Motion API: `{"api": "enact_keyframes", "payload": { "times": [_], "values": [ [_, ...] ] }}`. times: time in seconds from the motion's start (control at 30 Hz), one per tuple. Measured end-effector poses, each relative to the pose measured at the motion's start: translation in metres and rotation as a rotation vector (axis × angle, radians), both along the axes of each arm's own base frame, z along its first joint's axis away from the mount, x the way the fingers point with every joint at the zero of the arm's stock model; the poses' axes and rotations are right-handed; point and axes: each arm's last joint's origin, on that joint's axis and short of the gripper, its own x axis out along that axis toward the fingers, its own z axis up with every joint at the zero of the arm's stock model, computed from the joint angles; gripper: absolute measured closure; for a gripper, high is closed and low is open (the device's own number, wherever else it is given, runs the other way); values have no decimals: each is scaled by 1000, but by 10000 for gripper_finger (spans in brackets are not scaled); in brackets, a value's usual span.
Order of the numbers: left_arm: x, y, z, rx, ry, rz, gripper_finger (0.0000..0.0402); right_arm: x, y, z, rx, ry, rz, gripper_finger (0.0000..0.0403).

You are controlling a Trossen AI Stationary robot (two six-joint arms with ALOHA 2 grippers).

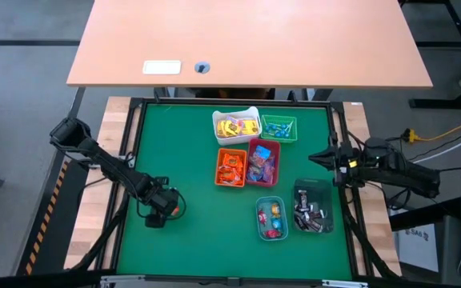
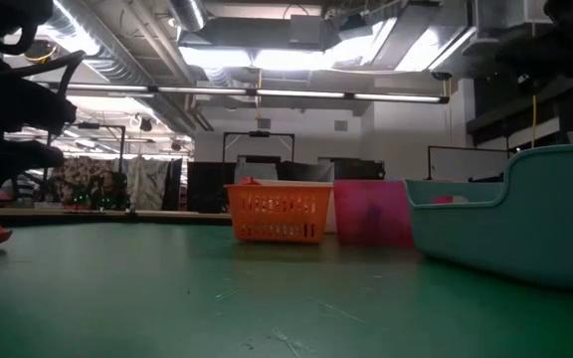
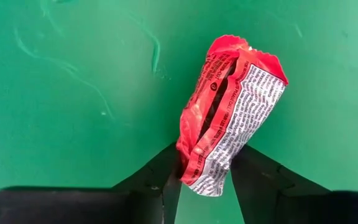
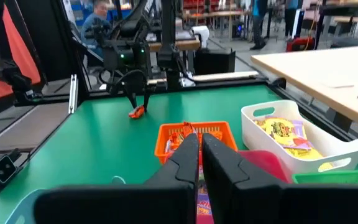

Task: Sort candy
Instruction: Put the orange candy into the orange basket

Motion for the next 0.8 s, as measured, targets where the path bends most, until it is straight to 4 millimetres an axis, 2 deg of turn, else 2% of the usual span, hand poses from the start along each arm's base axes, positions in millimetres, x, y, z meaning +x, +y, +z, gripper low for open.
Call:
{"api": "enact_keyframes", "payload": {
  "times": [0.17, 0.57, 0.8],
  "values": [
    [2, -1, 0, -9, -22, 2, 288, 2, 0, -5, -3, -22, -3, 382],
    [10, -5, 2, -36, -110, 7, 287, 5, -1, -1, -7, -73, -16, 382],
    [11, -4, 3, -10, -141, 17, 287, 22, -4, -36, 9, -131, -8, 382]
  ]
}}
